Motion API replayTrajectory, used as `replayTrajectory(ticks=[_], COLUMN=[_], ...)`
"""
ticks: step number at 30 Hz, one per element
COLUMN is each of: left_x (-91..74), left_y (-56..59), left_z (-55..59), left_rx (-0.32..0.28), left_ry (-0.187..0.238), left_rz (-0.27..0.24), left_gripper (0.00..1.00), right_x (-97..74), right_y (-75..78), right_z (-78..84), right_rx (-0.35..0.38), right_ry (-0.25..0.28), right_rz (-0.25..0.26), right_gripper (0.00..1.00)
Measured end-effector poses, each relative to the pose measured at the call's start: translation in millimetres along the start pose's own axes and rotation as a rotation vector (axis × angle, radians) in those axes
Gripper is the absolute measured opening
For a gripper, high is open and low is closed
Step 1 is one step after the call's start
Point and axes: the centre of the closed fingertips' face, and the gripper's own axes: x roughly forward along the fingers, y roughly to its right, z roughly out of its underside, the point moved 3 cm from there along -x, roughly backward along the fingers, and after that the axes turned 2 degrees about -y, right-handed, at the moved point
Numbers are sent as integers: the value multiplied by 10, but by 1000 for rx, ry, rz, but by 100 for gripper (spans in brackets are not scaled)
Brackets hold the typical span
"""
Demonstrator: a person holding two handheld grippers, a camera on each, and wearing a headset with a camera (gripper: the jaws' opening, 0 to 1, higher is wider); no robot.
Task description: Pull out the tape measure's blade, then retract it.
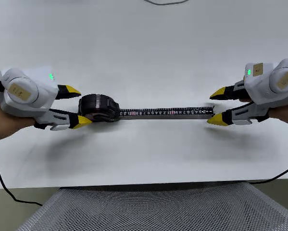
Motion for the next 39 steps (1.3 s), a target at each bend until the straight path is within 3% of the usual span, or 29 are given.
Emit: replayTrajectory(ticks=[12,21,33,39], left_x=[-127,-243,-364,-381], left_y=[55,107,162,220], left_z=[-27,0,38,81], left_rx=[-72,-123,-177,-201], left_ry=[67,104,171,184], left_rz=[-62,-115,-162,-179], left_gripper=[57,66,78,86], right_x=[-81,-164,-241,-263], right_y=[-99,-157,-266,-317], right_z=[-48,-130,-120,-76], right_rx=[61,90,135,144], right_ry=[61,103,122,114], right_rz=[60,100,136,157], right_gripper=[57,62,72,79])
